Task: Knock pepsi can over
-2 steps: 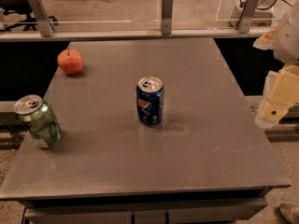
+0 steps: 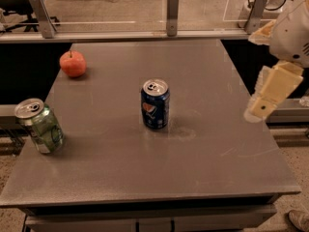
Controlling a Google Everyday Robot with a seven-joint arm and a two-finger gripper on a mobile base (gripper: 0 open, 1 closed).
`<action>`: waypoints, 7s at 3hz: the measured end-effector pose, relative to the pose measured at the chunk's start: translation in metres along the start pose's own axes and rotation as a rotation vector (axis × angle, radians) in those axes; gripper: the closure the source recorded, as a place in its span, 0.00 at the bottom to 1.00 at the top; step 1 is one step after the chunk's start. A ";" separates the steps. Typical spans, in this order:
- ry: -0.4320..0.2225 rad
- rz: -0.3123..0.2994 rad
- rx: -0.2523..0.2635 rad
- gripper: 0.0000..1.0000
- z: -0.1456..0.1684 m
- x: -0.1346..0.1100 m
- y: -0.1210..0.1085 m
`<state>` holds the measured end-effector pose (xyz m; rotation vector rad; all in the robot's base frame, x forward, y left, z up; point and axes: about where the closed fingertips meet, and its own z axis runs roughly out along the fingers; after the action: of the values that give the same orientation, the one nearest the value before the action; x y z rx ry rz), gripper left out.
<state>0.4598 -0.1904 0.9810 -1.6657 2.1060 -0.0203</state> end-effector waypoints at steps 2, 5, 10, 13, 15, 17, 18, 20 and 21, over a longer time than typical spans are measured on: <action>-0.483 -0.004 -0.035 0.00 0.072 -0.110 0.000; -0.759 0.168 -0.309 0.00 0.114 -0.137 0.032; -1.057 -0.013 -0.225 0.00 0.130 -0.166 0.034; -0.998 -0.025 -0.252 0.64 0.129 -0.172 0.037; -0.686 -0.082 -0.204 1.00 0.098 -0.174 0.029; -0.209 -0.181 -0.310 1.00 0.094 -0.180 0.073; 0.060 -0.307 -0.414 1.00 0.128 -0.179 0.100; 0.340 -0.408 -0.321 0.58 0.166 -0.167 0.079; 0.327 -0.409 -0.314 0.35 0.169 -0.171 0.078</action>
Offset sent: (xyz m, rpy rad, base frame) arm 0.0736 0.2040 0.0053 0.8619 -0.2234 0.2384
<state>0.4762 0.0332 0.8647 -2.4026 2.0278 -0.1002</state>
